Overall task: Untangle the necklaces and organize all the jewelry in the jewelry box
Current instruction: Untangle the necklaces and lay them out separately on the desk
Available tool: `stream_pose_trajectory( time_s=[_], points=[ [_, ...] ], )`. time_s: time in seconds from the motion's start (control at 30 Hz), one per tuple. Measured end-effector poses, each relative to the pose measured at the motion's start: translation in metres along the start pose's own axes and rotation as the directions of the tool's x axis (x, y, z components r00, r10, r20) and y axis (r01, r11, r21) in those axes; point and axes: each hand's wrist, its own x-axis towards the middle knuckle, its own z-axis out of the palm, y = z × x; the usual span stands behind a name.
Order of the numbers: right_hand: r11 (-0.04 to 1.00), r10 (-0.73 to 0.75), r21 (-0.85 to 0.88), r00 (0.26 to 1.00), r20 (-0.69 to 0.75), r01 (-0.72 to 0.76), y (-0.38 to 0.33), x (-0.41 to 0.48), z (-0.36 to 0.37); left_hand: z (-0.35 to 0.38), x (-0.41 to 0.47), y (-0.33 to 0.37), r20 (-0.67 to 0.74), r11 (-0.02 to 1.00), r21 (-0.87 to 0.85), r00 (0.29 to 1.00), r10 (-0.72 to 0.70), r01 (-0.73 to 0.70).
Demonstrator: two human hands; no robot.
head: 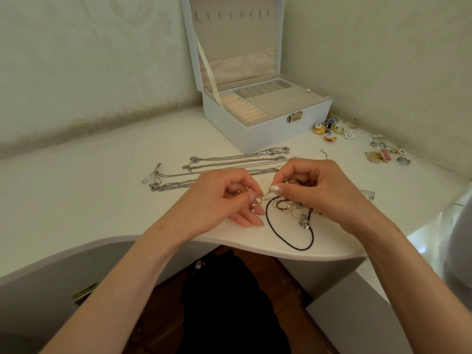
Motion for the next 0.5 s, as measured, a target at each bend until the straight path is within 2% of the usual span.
stream_pose_trajectory(
  time_s=[0.5],
  points=[
    [0.997, 0.082, -0.004, 0.995, -0.051, -0.082, 0.0041, -0.0004, 0.001, -0.0022, -0.0028, -0.0007, -0.03, 0.999, -0.032, 0.999, 0.011, -0.012]
  ],
)
